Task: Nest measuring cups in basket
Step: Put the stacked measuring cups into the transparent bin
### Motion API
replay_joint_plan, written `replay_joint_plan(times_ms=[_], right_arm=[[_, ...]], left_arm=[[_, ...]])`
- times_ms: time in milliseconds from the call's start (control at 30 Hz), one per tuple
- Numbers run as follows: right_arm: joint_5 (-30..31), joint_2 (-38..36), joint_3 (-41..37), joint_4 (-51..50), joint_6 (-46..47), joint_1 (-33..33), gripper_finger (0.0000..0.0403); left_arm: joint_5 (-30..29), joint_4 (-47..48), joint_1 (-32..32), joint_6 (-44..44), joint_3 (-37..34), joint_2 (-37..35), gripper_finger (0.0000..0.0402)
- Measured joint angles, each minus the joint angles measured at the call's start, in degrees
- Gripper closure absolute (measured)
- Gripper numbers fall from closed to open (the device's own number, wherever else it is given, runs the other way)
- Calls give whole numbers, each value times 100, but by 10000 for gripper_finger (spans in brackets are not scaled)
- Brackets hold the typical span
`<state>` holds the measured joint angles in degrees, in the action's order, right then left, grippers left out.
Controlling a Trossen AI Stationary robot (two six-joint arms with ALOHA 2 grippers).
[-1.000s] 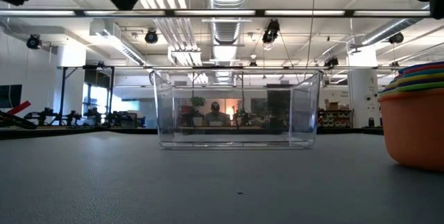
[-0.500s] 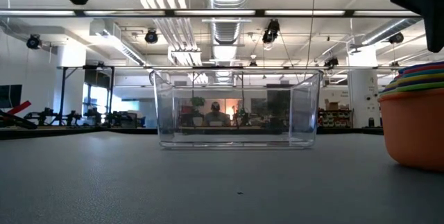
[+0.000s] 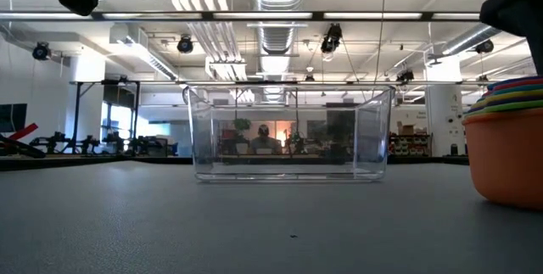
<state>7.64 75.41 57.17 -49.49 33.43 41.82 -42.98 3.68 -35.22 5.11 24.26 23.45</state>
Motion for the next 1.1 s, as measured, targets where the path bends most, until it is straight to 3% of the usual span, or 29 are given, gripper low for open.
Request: replay_joint_plan(times_ms=[300,733,1100], right_arm=[[-70,209,-33,235,-332,-155,71],[-798,206,-353,877,-644,-579,71],[-1013,206,-844,1681,-468,-588,71]], left_arm=[[88,-114,7,153,-646,-642,401],[274,-1710,9,122,-2350,-1472,402],[348,-1529,15,296,-2361,-1594,402]])
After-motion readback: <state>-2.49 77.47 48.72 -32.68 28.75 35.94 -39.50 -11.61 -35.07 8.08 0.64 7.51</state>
